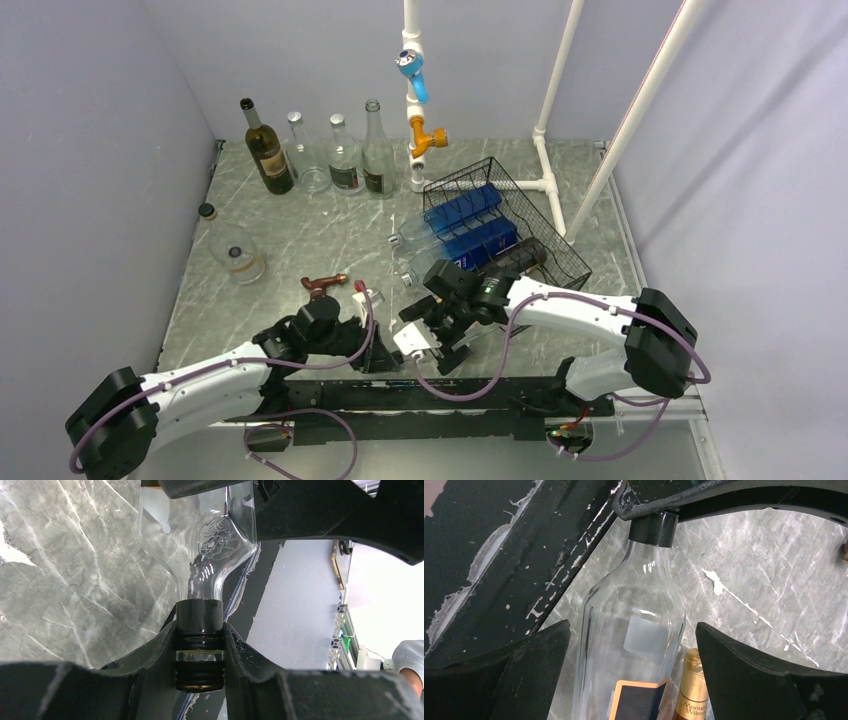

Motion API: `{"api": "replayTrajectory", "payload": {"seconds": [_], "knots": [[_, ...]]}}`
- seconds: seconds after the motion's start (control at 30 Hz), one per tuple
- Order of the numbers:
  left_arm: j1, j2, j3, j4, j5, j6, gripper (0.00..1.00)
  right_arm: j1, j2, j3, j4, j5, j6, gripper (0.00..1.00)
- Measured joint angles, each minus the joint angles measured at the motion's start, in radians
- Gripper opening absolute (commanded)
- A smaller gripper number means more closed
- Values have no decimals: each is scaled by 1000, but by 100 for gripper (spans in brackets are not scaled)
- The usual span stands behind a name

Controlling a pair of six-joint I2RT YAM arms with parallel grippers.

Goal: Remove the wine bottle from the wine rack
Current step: Pick up the wine bottle from the wine rack.

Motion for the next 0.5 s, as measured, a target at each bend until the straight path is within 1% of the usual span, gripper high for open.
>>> {"api": "replayTrajectory", "payload": {"seconds": [0.13, 0.23, 0.5], "knots": [[13, -3, 0, -1, 14, -3, 0, 21, 16, -8, 30, 24, 14, 97], [19, -3, 0, -2, 26, -3, 0, 37, 29, -13, 44, 40, 23, 92], [31, -15, 0, 0, 50, -26, 0, 48, 43, -31, 91, 79, 43, 88]]}}
